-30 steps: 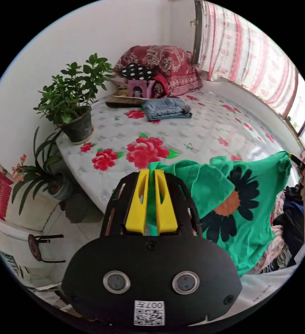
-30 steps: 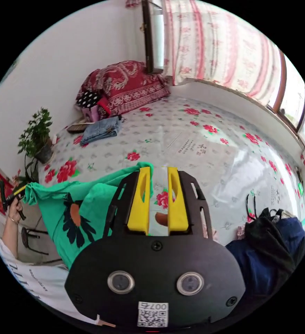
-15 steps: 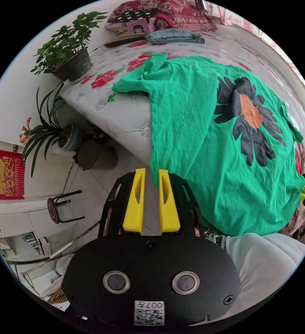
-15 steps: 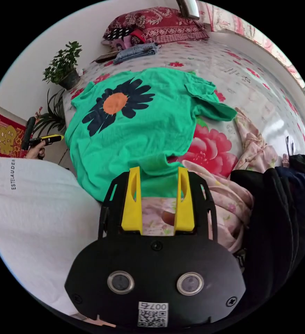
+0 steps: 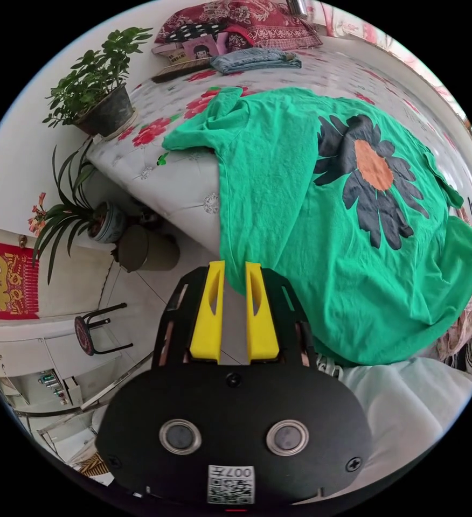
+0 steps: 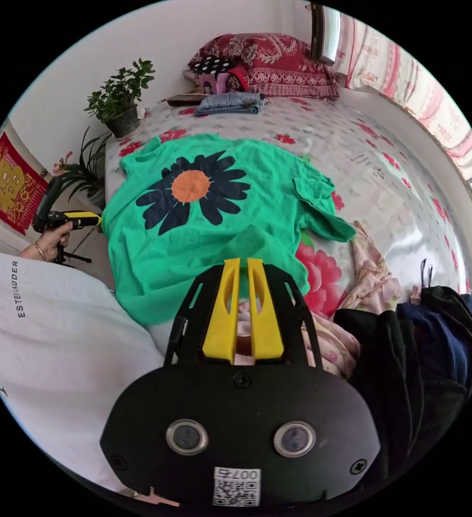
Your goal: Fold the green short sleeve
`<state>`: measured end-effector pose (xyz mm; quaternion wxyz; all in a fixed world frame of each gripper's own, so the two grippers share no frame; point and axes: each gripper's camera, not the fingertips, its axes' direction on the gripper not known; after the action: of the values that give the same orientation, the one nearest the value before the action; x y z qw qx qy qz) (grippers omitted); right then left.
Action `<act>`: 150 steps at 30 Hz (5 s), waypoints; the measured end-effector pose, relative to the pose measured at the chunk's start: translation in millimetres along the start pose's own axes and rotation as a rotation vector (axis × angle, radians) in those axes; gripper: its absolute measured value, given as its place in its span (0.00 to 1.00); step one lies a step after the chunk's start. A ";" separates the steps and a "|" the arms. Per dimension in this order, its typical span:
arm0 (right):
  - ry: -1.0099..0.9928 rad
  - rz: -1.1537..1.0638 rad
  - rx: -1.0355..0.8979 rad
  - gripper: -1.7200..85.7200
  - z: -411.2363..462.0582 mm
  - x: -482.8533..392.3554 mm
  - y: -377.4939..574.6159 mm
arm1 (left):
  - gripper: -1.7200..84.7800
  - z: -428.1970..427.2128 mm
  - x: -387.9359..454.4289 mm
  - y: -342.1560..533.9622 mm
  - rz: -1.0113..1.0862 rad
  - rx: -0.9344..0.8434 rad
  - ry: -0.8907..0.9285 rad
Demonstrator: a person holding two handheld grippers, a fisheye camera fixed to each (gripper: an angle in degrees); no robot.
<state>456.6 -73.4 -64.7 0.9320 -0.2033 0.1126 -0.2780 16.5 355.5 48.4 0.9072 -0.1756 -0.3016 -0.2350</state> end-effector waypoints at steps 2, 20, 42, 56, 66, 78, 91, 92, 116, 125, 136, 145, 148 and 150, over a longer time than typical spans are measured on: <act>0.006 0.007 0.030 0.02 -5.9 -0.5 -8.0 | 0.10 3.0 0.5 -4.9 -0.002 0.017 0.034; 0.011 0.124 -0.261 0.11 81.3 43.0 0.2 | 0.01 26.0 43.5 -73.0 0.144 0.111 -0.086; -0.024 0.120 -0.163 0.08 51.9 51.7 -17.3 | 0.08 -22.0 -54.3 -14.6 -0.036 0.166 -0.032; -0.071 0.003 -0.255 0.05 62.5 43.5 -33.6 | 0.01 -19.5 -34.1 -14.3 0.165 0.002 0.000; -0.252 0.028 0.169 0.03 -140.5 82.0 -49.3 | 0.01 -184.8 -67.0 -53.6 0.195 0.184 0.295; -0.030 0.172 -0.031 0.10 -37.6 123.4 -81.3 | 0.06 -170.9 -27.1 -84.8 0.134 0.174 0.059; 0.007 0.022 -0.259 0.09 93.3 147.9 -180.3 | 0.16 -166.2 -34.4 -119.2 0.275 0.173 0.189; -0.011 0.005 -0.290 0.09 105.1 144.3 -191.6 | 0.15 -160.2 -31.7 -128.3 0.284 0.130 0.188; -0.152 0.034 0.128 0.02 -279.4 129.9 -95.6 | 0.01 -420.8 -206.8 27.5 0.027 0.232 0.560; -0.279 0.138 -0.231 0.02 -194.0 164.1 -138.6 | 0.01 -366.6 -213.4 -32.5 -0.102 0.126 0.692; 0.146 0.144 0.437 0.02 -405.4 195.4 -452.0 | 0.01 -587.2 -271.8 -289.0 -0.229 0.634 0.906; 0.152 -0.063 0.819 0.02 -559.5 137.9 -381.9 | 0.01 -745.1 -303.1 -193.5 -0.085 1.015 0.783; 0.127 -0.107 0.737 0.02 -531.5 132.3 -330.1 | 0.01 -720.4 -294.7 -163.9 -0.041 0.964 0.760; 0.115 -0.110 0.660 0.02 -502.8 133.0 -302.5 | 0.01 -693.4 -284.0 -149.3 -0.009 0.896 0.739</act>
<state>260.3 -538.2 -392.5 0.9234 0.1194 0.0578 -0.3601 58.3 3.6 -628.6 0.9371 0.3204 -0.0357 -0.1339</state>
